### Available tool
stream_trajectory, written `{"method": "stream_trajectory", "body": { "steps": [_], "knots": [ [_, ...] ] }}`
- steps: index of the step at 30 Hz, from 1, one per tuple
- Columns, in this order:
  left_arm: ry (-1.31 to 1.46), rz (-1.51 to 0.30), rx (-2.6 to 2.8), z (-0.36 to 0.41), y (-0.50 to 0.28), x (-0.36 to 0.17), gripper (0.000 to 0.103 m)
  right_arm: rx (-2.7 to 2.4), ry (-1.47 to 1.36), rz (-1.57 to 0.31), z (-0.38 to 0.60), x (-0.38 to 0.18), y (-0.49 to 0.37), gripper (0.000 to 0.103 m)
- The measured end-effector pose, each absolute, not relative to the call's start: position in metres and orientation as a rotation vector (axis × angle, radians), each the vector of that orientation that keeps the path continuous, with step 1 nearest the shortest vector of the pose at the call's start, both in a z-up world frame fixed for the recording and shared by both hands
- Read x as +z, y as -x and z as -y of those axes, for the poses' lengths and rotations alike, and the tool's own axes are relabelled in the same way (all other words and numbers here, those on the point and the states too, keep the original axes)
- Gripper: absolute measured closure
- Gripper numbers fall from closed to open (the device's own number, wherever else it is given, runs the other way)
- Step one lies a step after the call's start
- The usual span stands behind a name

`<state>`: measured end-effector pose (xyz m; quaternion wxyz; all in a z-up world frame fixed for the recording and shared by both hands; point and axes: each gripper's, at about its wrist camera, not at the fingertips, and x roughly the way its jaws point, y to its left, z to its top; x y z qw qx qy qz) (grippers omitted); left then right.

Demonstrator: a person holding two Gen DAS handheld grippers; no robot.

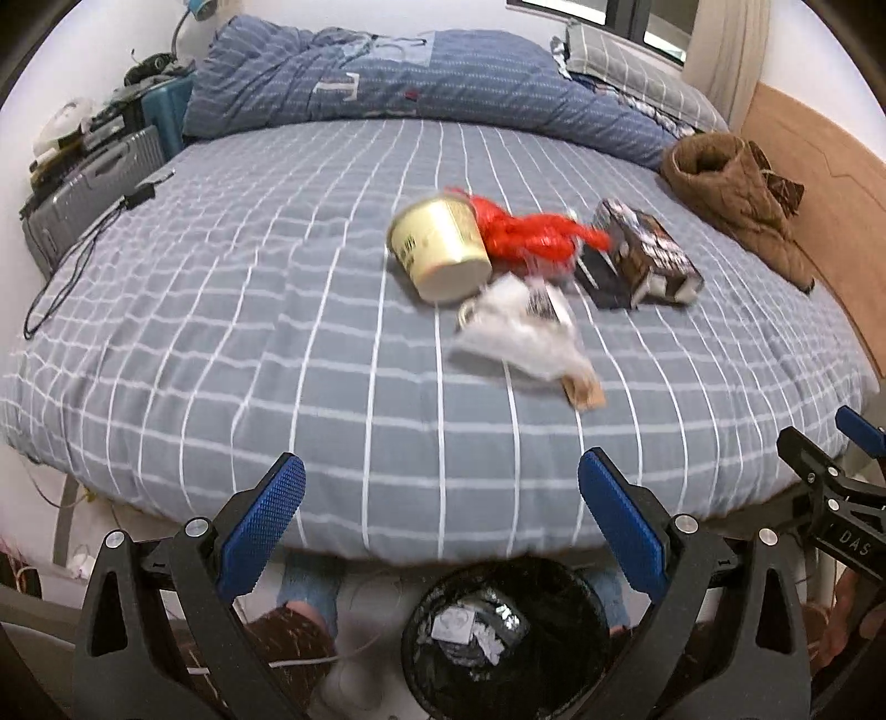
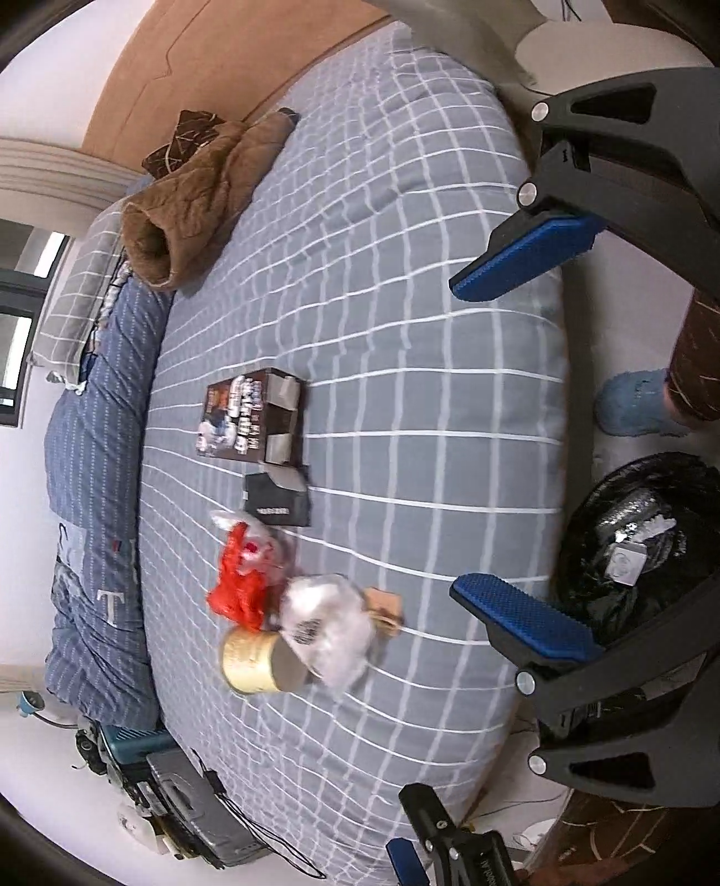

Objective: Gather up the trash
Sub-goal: 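Move both grippers back over the bed toward the pudding cup and snack box, then grasp the yellow pudding cup with the left gripper while the right gripper grasps the brown snack box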

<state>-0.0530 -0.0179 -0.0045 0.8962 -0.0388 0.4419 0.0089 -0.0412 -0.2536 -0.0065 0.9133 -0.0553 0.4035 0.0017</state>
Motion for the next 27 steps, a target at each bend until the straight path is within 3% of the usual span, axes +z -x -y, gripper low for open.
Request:
{"method": "stream_trajectory", "body": {
  "steps": [13, 27],
  "knots": [
    [0.102, -0.891, 0.049, 0.007, -0.035, -0.001, 0.006, -0.012, 0.089, -0.816, 0.260, -0.006, -0.050, 0.008],
    [0.130, -0.926, 0.084, -0.006, -0.128, -0.031, 0.006, -0.022, 0.036, -0.860, 0.265, -0.037, -0.165, 0.008]
  ]
}}
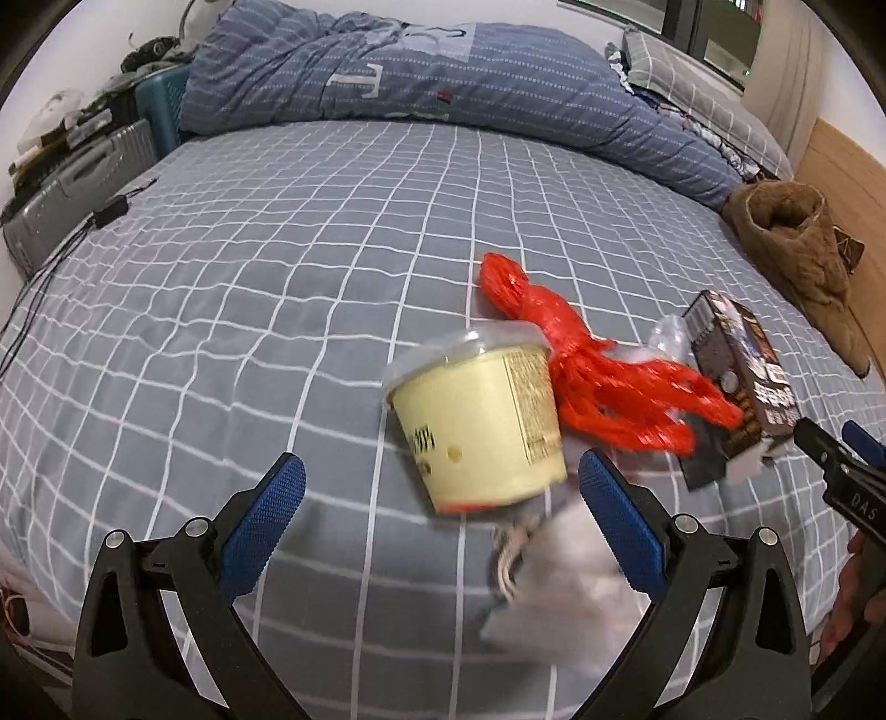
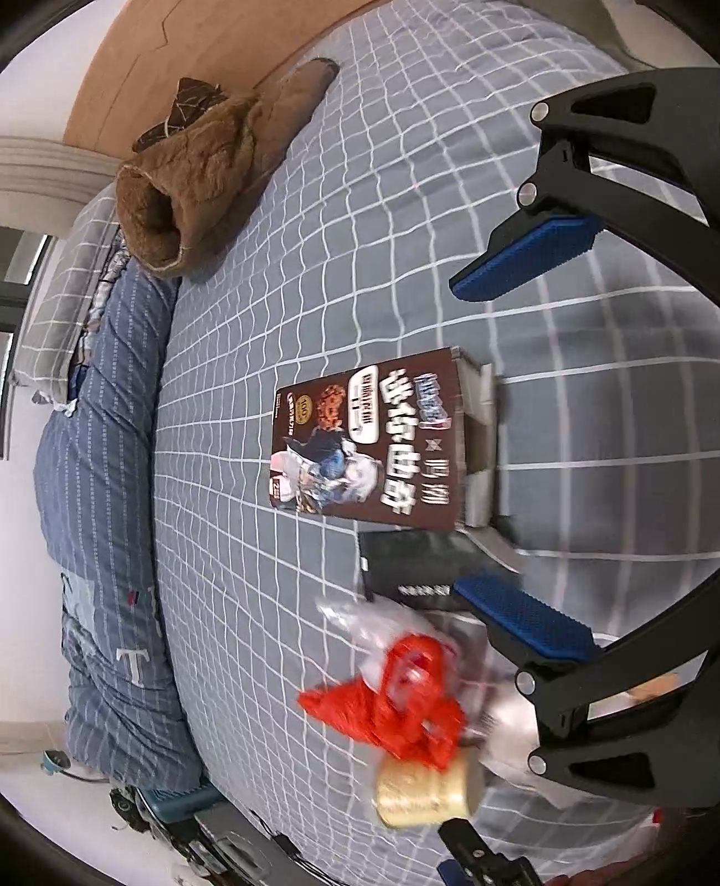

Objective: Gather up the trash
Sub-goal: 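Grasp the yellow pudding cup with the left gripper while the right gripper grasps the brown snack box, then carry the pudding cup and snack box with both grippers over the black bin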

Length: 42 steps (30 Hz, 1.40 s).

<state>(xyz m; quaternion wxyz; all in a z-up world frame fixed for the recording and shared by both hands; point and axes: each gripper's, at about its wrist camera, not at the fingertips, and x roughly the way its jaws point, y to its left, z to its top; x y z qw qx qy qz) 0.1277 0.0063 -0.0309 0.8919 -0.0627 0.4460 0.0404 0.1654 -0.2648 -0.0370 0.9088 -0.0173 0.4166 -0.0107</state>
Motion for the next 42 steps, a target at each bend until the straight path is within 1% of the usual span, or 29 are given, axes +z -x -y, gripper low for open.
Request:
{"method": "stream_trajectory", "body": {
  "steps": [8, 19, 21, 22, 23, 29, 31, 42],
  "knots": [
    [0.131, -0.944, 0.054, -0.002, -0.153, -0.048, 0.006, -0.033, 0.017, -0.914, 0.268, -0.059, -0.208, 0.008],
    [0.132, -0.950, 0.053, 0.003, -0.167, -0.063, 0.007, -0.003, -0.021, -0.938, 0.264, -0.067, -0.222, 0.008],
    [0.133, -0.952, 0.058, 0.005, -0.169, -0.064, 0.010, -0.013, -0.010, -0.939, 0.262, -0.068, -0.224, 0.008],
    [0.131, -0.955, 0.058, 0.005, -0.170, -0.065, 0.015, -0.023, -0.006, -0.944, 0.261, -0.070, -0.226, 0.008],
    [0.129, -0.963, 0.054, 0.006, -0.171, -0.067, 0.017, -0.029, -0.005, -0.952, 0.261, -0.072, -0.227, 0.008],
    [0.137, -0.970, 0.055, 0.006, -0.171, -0.067, 0.018, -0.049, -0.011, -0.958, 0.263, -0.077, -0.230, 0.008],
    [0.134, -0.972, 0.054, 0.007, -0.170, -0.067, 0.019, -0.056, -0.013, -0.961, 0.263, -0.077, -0.230, 0.013],
    [0.119, -0.958, 0.028, 0.008, -0.156, -0.053, 0.020, -0.065, -0.002, -0.929, 0.264, -0.065, -0.214, 0.015]
  ]
}}
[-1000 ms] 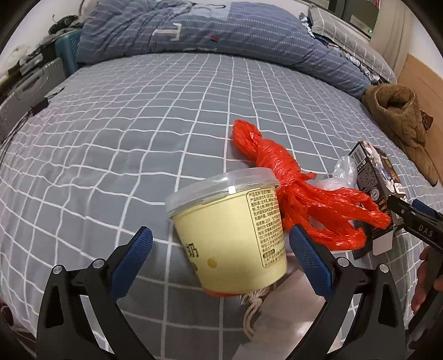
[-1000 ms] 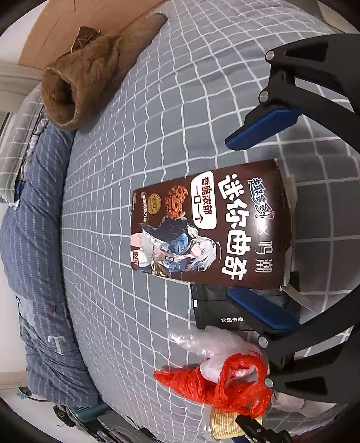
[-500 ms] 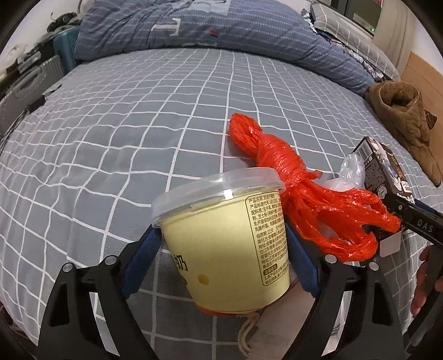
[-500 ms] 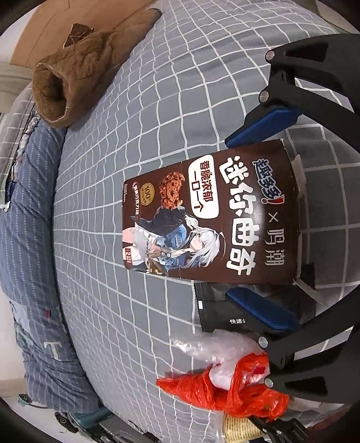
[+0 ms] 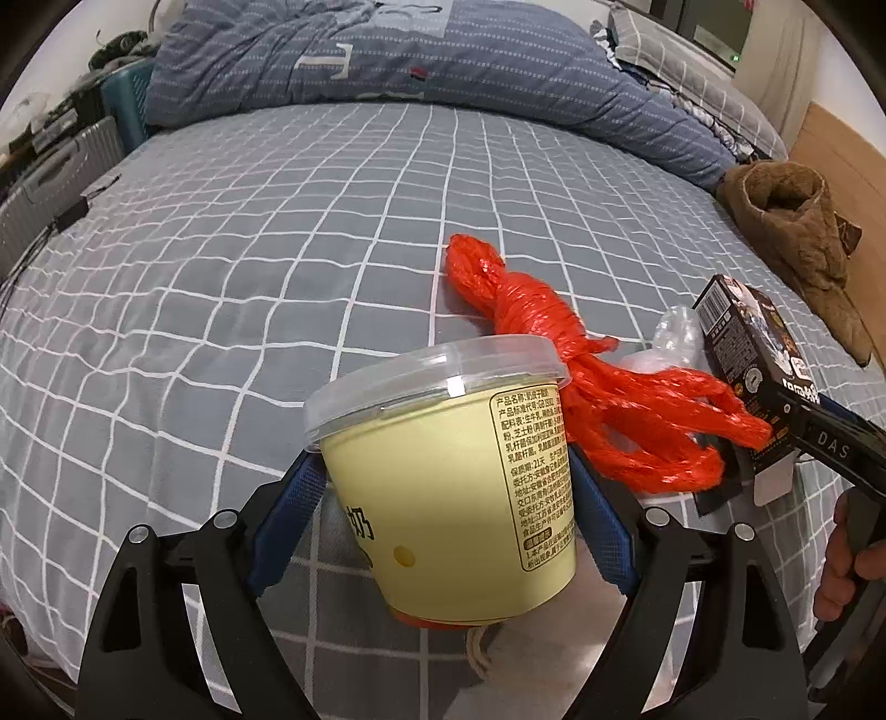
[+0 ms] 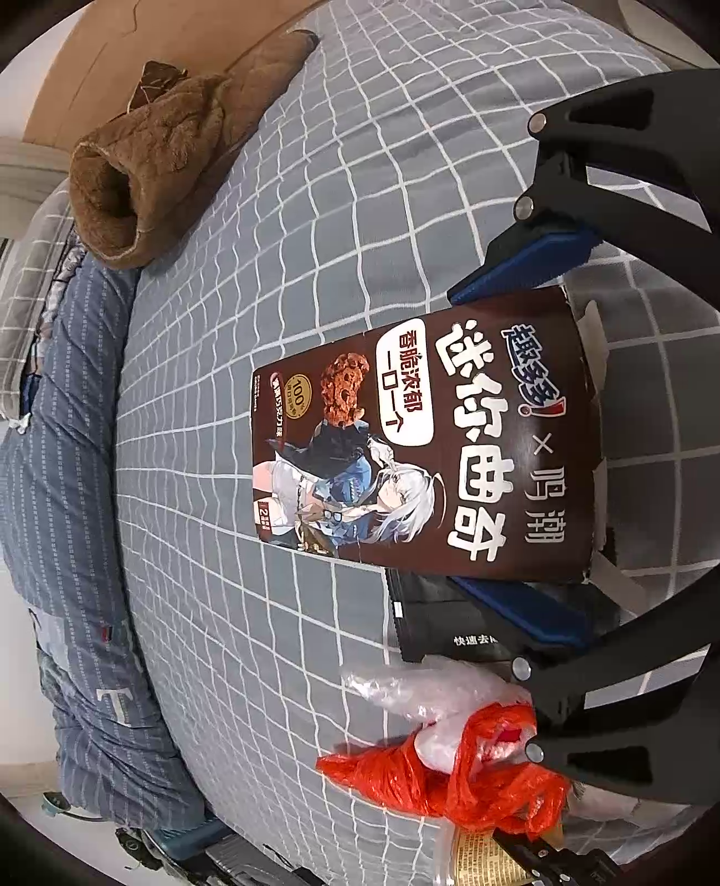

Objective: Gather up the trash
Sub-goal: 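Carry the pudding cup and snack box with both grippers over the black bin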

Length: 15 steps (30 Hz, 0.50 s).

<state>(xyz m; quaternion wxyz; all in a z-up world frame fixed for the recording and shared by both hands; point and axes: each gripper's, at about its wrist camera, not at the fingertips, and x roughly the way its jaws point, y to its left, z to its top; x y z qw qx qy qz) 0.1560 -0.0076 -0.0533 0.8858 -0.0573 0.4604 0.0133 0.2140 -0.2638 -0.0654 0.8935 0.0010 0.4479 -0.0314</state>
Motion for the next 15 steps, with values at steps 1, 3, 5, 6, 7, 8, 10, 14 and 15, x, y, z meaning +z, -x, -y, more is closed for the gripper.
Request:
{"method": "stream_trajectory", "body": {
  "steps": [1, 3, 5, 6, 7, 8, 10, 14, 15],
  "knots": [
    [0.117, -0.957, 0.026, 0.008, -0.154, -0.052, 0.020, -0.067, -0.001, -0.923, 0.264, -0.062, -0.211, 0.015],
    [0.113, -0.956, 0.024, 0.008, -0.150, -0.048, 0.020, -0.070, -0.004, -0.913, 0.264, -0.057, -0.205, 0.015],
    [0.114, -0.955, 0.025, 0.008, -0.145, -0.046, 0.020, -0.072, -0.003, -0.908, 0.264, -0.053, -0.200, 0.015],
    [0.113, -0.954, 0.025, 0.008, -0.143, -0.044, 0.020, -0.073, -0.002, -0.905, 0.264, -0.051, -0.197, 0.015],
    [0.112, -0.953, 0.025, 0.008, -0.141, -0.042, 0.020, -0.072, -0.002, -0.900, 0.264, -0.048, -0.193, 0.015],
    [0.113, -0.953, 0.024, 0.008, -0.138, -0.040, 0.020, -0.072, -0.002, -0.899, 0.264, -0.047, -0.191, 0.015],
    [0.115, -0.952, 0.024, 0.008, -0.134, -0.038, 0.020, -0.066, -0.007, -0.898, 0.264, -0.043, -0.185, 0.015],
    [0.111, -0.949, 0.022, 0.010, -0.123, -0.029, 0.020, -0.063, -0.008, -0.889, 0.264, -0.033, -0.171, 0.015],
    [0.110, -0.947, 0.021, 0.010, -0.121, -0.026, 0.020, -0.063, -0.007, -0.888, 0.264, -0.031, -0.169, 0.015]
  ]
}}
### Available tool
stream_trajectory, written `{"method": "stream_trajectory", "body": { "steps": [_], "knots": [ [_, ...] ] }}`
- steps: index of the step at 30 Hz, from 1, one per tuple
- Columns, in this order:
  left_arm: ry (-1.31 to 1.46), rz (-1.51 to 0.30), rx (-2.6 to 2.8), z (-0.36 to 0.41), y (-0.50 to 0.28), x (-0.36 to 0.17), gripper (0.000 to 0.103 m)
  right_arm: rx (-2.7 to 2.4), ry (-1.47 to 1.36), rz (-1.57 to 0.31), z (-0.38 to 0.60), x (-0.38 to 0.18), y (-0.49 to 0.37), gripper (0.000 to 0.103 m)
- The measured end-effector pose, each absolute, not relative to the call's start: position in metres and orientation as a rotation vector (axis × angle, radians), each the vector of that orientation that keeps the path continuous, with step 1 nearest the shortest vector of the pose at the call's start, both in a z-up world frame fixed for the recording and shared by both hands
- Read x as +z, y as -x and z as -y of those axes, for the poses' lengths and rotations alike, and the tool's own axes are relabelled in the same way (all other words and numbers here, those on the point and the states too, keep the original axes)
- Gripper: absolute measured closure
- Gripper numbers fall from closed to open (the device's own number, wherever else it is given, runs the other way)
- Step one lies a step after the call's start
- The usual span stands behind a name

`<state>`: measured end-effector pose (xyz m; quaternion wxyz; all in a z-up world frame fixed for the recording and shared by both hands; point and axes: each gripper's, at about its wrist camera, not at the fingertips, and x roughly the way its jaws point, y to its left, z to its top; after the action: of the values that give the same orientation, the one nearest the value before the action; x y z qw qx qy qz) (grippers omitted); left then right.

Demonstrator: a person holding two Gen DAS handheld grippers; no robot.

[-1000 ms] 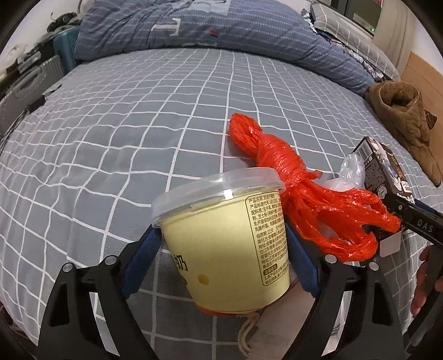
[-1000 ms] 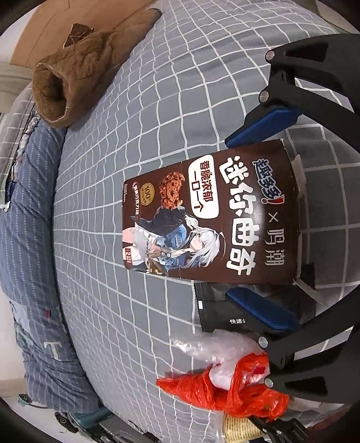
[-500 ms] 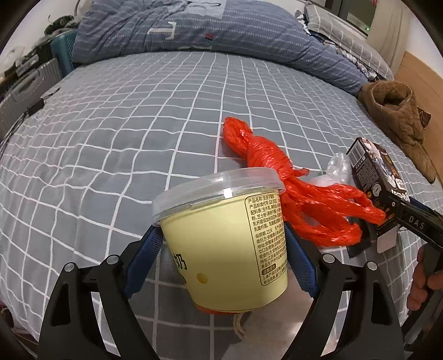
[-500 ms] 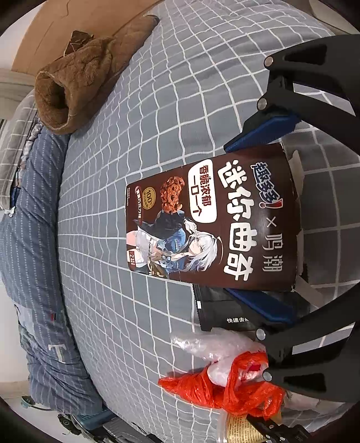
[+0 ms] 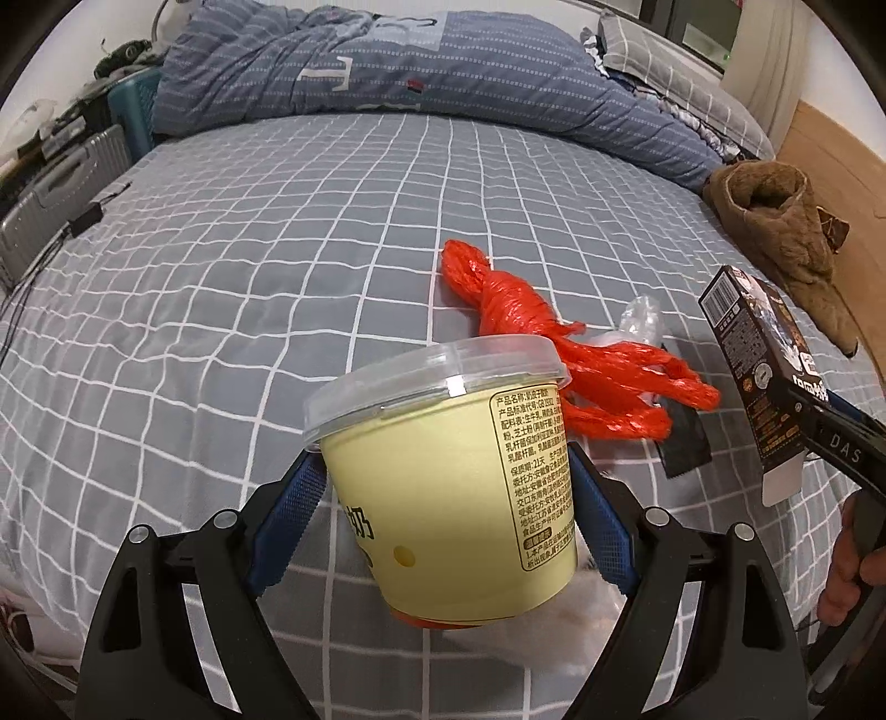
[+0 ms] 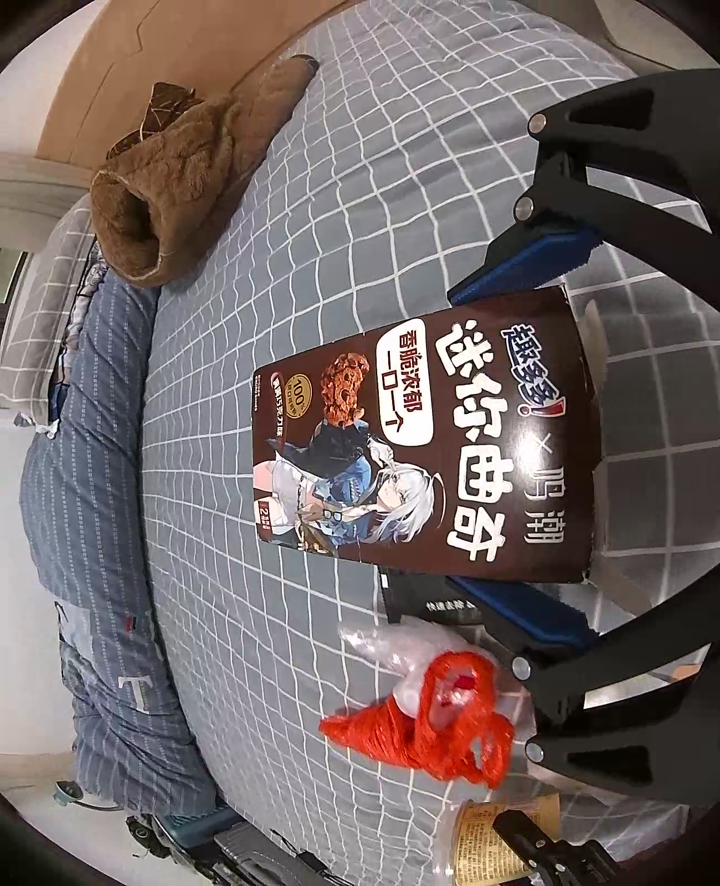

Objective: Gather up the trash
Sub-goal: 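Carry the pudding cup and snack box with both grippers over the black bin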

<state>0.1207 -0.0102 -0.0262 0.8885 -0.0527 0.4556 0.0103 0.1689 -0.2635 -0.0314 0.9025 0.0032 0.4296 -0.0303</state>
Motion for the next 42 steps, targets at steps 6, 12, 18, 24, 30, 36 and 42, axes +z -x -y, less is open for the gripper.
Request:
{"method": "stream_trajectory", "body": {
  "steps": [6, 12, 18, 24, 30, 36, 42],
  "knots": [
    [0.101, -0.930, 0.022, 0.012, -0.104, -0.009, 0.020, -0.061, -0.011, -0.870, 0.264, -0.014, -0.146, 0.015],
    [0.101, -0.924, 0.025, 0.013, -0.087, 0.003, 0.020, -0.057, -0.009, -0.857, 0.262, -0.002, -0.119, 0.015],
    [0.108, -0.926, 0.030, 0.013, -0.066, 0.011, 0.020, -0.053, -0.012, -0.854, 0.261, 0.007, -0.092, 0.015],
    [0.117, -0.917, 0.027, 0.013, -0.041, 0.022, 0.020, -0.049, -0.004, -0.843, 0.259, 0.019, -0.064, 0.015],
    [0.122, -0.914, 0.027, 0.013, -0.019, 0.033, 0.020, -0.054, -0.013, -0.834, 0.258, 0.029, -0.037, 0.015],
    [0.124, -0.903, 0.021, 0.015, 0.004, 0.046, 0.020, -0.049, 0.000, -0.824, 0.253, 0.038, -0.011, 0.015],
    [0.121, -0.897, 0.016, 0.016, 0.026, 0.057, 0.020, -0.044, 0.004, -0.813, 0.248, 0.049, 0.016, 0.015]
  ]
}}
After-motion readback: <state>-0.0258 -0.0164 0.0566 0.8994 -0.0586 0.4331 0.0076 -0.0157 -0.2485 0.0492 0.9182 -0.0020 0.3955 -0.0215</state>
